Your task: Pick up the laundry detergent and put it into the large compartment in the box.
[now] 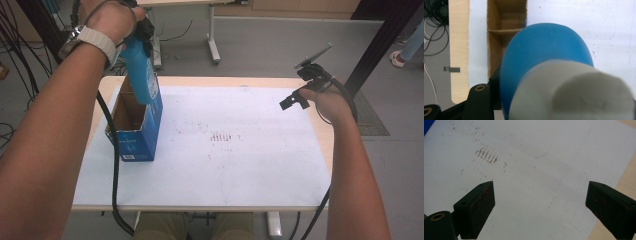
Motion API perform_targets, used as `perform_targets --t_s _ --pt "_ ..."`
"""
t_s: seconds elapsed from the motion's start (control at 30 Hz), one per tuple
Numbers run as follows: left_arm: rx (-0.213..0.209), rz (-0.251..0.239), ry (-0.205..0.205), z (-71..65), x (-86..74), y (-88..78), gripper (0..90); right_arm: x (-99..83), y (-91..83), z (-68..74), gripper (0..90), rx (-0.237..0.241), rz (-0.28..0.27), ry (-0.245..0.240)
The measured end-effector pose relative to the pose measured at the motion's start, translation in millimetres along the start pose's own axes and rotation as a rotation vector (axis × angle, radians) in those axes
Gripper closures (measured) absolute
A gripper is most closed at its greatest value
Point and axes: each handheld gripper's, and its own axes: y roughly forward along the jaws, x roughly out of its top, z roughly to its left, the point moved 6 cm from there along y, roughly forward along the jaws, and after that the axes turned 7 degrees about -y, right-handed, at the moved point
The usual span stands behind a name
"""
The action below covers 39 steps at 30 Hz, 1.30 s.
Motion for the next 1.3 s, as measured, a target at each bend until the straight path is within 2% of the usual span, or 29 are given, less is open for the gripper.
perform_targets --t_s 0.27,0.53,0.93,1.3 --pt "0.018 0.002 -0.017 12.4 1.0 0.1 39.3 0.4 0.6 0.9 8.5 0.0 0.001 -0.002" --pt "0.022 0.013 -0.017 23.2 2.4 3.7 39.3 -2.0 1.0 -0.8 8.5 0.001 0.007 0.006" --pt "0.042 0.015 -0.019 29.5 3.7 7.1 39.3 -4.2 -1.2 -0.5 8.5 0.0 0.003 0.006" --pt "0.06 0.018 -0.01 34.9 5.9 23.5 39.3 -5.1 -1.0 0.1 8.5 0.001 0.004 0.009"
